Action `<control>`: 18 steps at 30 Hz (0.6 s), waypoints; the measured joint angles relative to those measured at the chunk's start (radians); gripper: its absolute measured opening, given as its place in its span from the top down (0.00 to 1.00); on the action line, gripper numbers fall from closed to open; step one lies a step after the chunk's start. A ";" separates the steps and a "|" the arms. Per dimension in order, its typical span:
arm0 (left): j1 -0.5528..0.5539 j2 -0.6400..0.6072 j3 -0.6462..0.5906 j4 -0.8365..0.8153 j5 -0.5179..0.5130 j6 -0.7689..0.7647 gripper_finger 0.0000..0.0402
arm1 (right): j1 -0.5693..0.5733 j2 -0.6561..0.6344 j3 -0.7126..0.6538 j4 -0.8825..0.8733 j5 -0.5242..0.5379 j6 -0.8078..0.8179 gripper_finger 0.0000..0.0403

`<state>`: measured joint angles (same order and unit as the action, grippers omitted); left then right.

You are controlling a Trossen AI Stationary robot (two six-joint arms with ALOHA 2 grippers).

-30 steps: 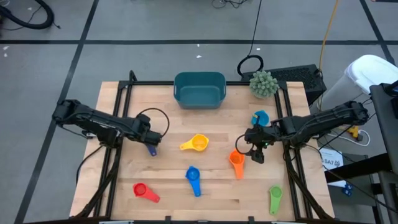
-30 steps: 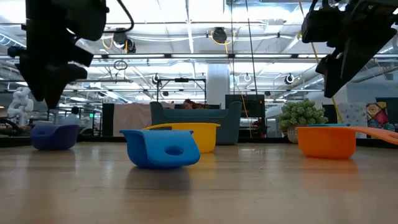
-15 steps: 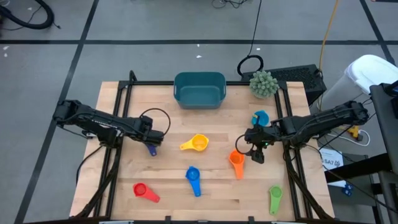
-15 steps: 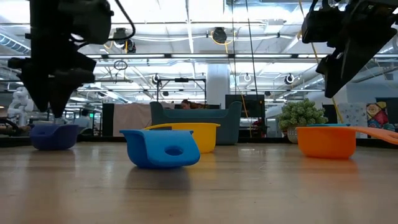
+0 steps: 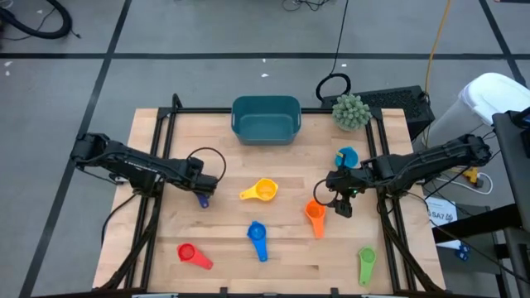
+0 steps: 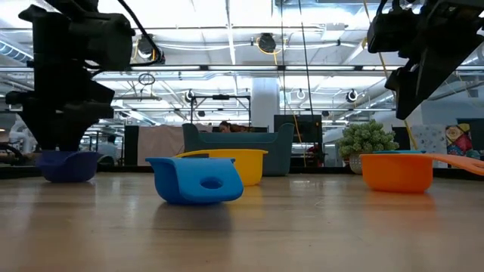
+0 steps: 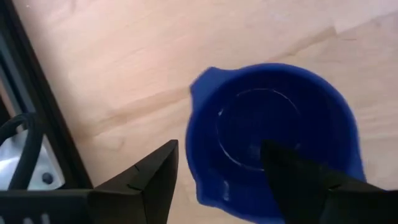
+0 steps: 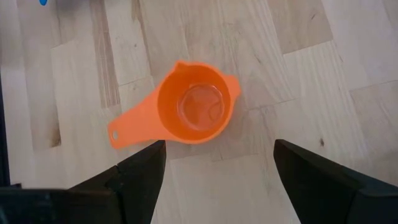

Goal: Nest measuring cups in basket
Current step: Stack the dark blue measuring cup on top of the yellow measuring cup

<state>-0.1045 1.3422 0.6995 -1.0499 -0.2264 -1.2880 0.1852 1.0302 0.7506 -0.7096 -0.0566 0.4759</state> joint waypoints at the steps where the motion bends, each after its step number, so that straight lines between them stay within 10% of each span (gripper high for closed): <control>1: 0.008 0.000 -0.002 0.004 0.000 0.004 0.43 | 0.000 0.000 0.000 0.000 0.000 0.000 0.29; 18: 0.048 0.000 -0.018 0.011 -0.010 0.100 0.49 | 0.000 0.000 0.000 0.000 0.000 -0.008 0.29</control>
<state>-0.0566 1.3422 0.6815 -1.0394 -0.2359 -1.1876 0.1852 1.0302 0.7502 -0.7097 -0.0570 0.4676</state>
